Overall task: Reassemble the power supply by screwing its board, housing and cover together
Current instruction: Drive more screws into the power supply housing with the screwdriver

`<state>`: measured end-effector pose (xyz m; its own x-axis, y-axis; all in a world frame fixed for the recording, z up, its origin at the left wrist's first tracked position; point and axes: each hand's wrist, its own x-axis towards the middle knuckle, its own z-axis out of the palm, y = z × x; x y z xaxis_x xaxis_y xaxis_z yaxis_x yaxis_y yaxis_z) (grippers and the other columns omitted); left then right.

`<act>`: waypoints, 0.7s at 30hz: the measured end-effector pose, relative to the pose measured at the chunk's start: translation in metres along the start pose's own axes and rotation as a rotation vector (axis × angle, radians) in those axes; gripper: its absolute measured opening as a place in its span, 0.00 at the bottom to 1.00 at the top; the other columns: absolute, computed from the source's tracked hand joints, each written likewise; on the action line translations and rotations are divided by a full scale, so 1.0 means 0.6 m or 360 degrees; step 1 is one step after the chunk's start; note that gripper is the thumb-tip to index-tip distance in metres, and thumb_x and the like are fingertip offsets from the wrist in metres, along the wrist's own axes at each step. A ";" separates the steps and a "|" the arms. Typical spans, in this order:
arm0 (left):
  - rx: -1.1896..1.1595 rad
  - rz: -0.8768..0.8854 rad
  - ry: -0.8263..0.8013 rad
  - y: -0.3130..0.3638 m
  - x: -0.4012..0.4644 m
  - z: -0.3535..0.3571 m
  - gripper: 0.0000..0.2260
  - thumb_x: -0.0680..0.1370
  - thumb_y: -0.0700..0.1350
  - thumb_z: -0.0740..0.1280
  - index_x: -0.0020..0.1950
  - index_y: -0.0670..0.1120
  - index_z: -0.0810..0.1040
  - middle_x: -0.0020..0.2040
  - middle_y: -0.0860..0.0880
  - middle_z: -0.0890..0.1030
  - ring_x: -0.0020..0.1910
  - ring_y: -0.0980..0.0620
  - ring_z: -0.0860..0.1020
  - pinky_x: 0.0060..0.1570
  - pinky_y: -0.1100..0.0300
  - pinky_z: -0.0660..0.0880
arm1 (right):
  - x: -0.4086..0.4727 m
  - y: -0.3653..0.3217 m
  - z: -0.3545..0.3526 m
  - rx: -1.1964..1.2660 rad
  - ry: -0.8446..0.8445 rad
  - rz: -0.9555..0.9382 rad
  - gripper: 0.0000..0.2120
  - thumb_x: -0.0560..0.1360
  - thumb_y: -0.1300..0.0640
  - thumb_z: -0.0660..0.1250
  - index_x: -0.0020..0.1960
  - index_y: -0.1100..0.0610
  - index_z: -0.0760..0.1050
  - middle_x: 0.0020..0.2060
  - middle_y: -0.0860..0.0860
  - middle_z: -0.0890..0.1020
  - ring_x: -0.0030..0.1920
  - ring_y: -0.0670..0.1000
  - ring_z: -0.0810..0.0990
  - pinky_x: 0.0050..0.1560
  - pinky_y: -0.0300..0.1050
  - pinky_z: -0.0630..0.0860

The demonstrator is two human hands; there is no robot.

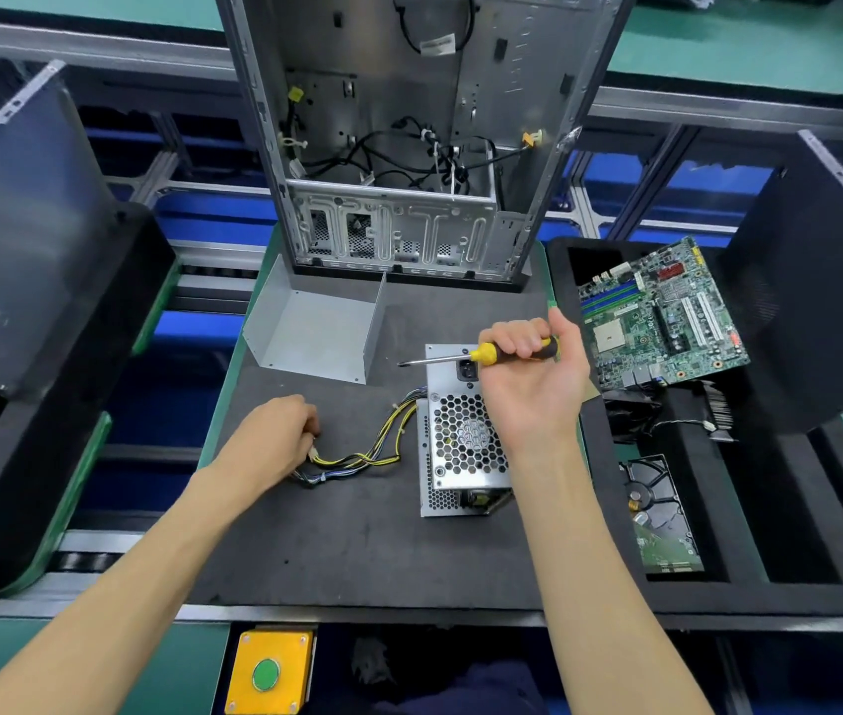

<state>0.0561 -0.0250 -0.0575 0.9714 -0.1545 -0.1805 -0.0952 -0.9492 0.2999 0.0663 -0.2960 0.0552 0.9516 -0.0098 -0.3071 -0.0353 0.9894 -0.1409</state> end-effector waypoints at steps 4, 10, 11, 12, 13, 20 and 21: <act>0.0059 0.0152 -0.0059 -0.003 0.003 -0.004 0.05 0.77 0.38 0.65 0.48 0.45 0.80 0.47 0.49 0.79 0.51 0.47 0.77 0.49 0.55 0.73 | -0.003 0.002 0.000 0.0004 -0.0015 0.0024 0.12 0.77 0.65 0.63 0.36 0.57 0.68 0.34 0.50 0.68 0.32 0.49 0.69 0.41 0.44 0.70; -0.0285 0.0121 0.0158 0.005 -0.006 -0.017 0.10 0.76 0.36 0.66 0.42 0.51 0.72 0.36 0.54 0.78 0.37 0.58 0.74 0.45 0.56 0.75 | -0.011 0.001 0.005 -0.0101 -0.0017 0.0044 0.13 0.80 0.62 0.60 0.38 0.55 0.65 0.34 0.48 0.65 0.32 0.48 0.65 0.43 0.43 0.68; -0.0437 0.0047 0.0234 0.013 -0.008 -0.023 0.11 0.76 0.37 0.66 0.41 0.52 0.73 0.34 0.54 0.78 0.35 0.59 0.75 0.40 0.60 0.74 | -0.013 0.000 0.005 -0.0114 -0.0022 0.0036 0.13 0.79 0.62 0.61 0.37 0.54 0.64 0.34 0.48 0.65 0.33 0.48 0.64 0.43 0.42 0.68; -0.0596 -0.0001 0.0303 0.023 -0.009 -0.030 0.11 0.76 0.37 0.67 0.42 0.53 0.75 0.33 0.53 0.79 0.34 0.59 0.75 0.37 0.65 0.72 | -0.015 -0.001 0.006 -0.0119 -0.0025 0.0028 0.13 0.79 0.62 0.61 0.37 0.54 0.64 0.34 0.48 0.64 0.33 0.47 0.64 0.42 0.42 0.67; -0.0748 -0.0028 0.0354 0.037 -0.012 -0.038 0.11 0.78 0.37 0.67 0.44 0.54 0.77 0.35 0.53 0.79 0.34 0.59 0.76 0.37 0.67 0.71 | -0.016 -0.002 0.006 -0.0119 -0.0027 0.0022 0.12 0.78 0.63 0.62 0.37 0.54 0.64 0.34 0.48 0.64 0.33 0.47 0.63 0.42 0.42 0.67; -0.1951 -0.0055 0.0240 0.146 -0.047 -0.102 0.13 0.83 0.35 0.60 0.53 0.45 0.84 0.40 0.51 0.79 0.37 0.54 0.79 0.43 0.66 0.76 | -0.023 -0.009 -0.002 -0.0013 -0.0005 0.0008 0.13 0.81 0.62 0.59 0.38 0.54 0.63 0.33 0.48 0.64 0.31 0.48 0.65 0.40 0.42 0.67; -0.2220 -0.0071 0.0198 0.160 -0.053 -0.108 0.10 0.82 0.34 0.62 0.53 0.41 0.83 0.39 0.49 0.80 0.37 0.52 0.79 0.42 0.64 0.78 | -0.025 -0.010 -0.003 0.0002 -0.0007 0.0002 0.13 0.81 0.62 0.59 0.38 0.54 0.63 0.33 0.48 0.64 0.31 0.48 0.65 0.40 0.42 0.67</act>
<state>0.0300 -0.0935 0.0378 0.9875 -0.0369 -0.1532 0.1564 0.1093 0.9816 0.0518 -0.3024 0.0587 0.9530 -0.0077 -0.3029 -0.0363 0.9896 -0.1394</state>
